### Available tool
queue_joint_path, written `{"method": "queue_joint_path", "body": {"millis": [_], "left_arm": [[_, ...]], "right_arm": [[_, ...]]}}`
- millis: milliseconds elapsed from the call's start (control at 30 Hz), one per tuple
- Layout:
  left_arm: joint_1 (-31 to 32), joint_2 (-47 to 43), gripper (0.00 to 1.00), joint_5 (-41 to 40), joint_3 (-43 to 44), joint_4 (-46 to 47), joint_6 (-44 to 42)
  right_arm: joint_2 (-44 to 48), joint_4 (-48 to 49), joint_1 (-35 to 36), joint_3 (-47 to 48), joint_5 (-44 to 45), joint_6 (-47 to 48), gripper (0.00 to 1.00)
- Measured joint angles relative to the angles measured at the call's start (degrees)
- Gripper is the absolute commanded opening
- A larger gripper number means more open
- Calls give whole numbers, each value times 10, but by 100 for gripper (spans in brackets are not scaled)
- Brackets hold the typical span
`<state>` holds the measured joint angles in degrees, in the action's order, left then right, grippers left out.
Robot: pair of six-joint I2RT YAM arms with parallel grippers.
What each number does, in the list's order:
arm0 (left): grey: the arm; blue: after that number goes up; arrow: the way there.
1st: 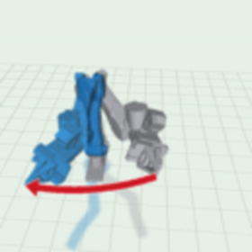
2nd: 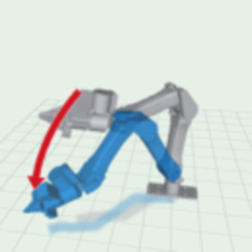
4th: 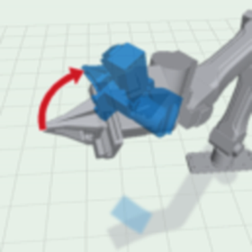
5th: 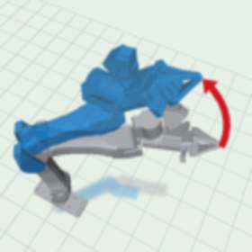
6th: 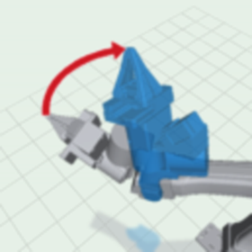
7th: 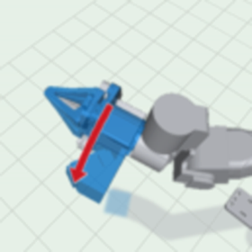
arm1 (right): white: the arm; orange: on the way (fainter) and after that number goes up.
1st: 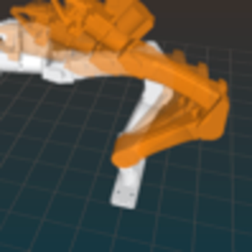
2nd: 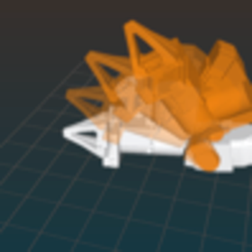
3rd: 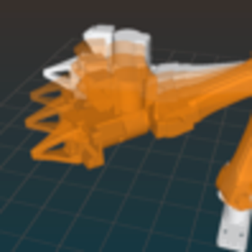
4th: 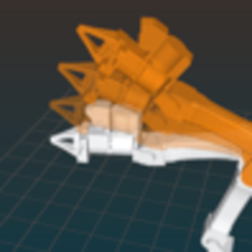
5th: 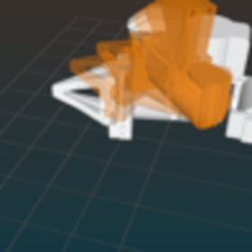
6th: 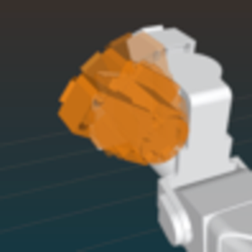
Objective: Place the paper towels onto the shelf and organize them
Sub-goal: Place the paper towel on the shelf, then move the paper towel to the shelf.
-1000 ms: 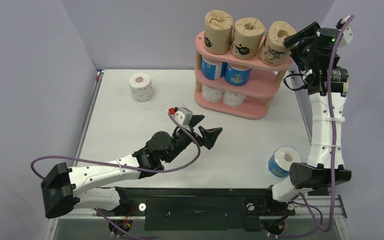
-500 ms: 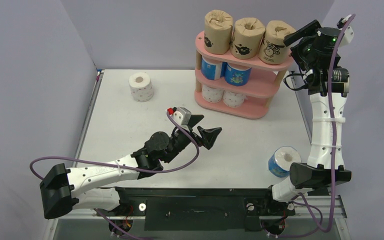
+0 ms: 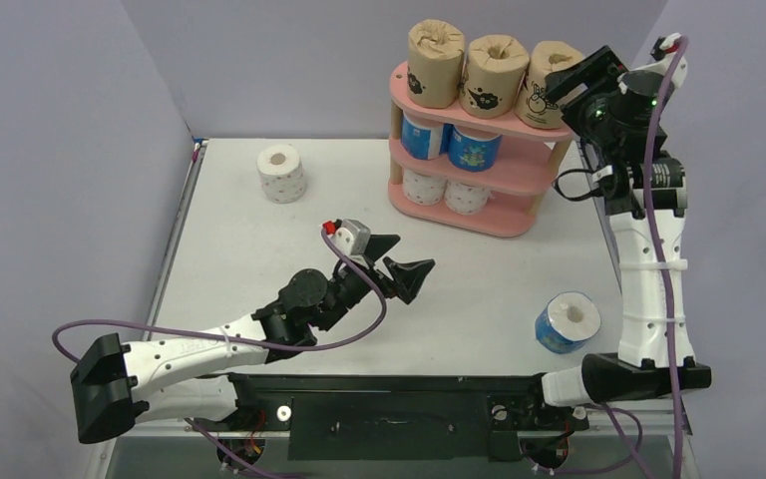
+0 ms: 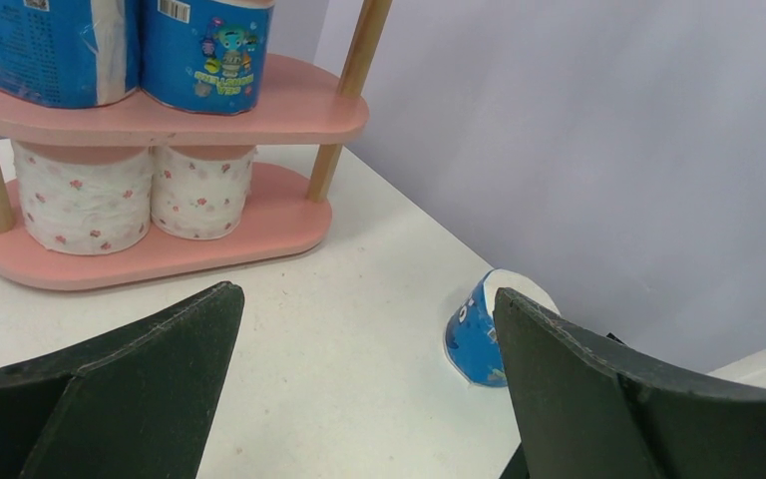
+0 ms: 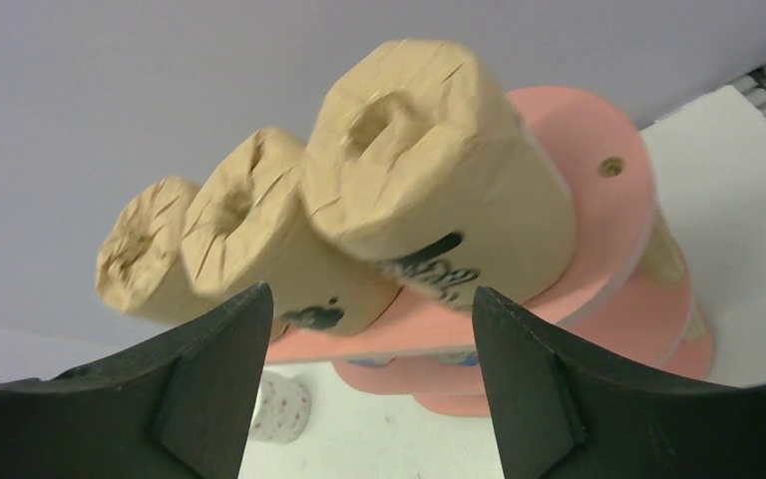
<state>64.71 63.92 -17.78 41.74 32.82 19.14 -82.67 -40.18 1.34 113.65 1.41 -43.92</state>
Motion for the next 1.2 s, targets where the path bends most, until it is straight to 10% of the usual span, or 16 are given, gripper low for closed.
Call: {"method": "queue_joint_path", "body": {"millis": [400,1200], "left_arm": [[0,-124,97,-24,-97,-9,31],[0,-260,97,-66,-252,-49,153]], "right_arm": [[272,329,47,-433,-6,87,61],[180,398,27,-460,56,160,45]]}}
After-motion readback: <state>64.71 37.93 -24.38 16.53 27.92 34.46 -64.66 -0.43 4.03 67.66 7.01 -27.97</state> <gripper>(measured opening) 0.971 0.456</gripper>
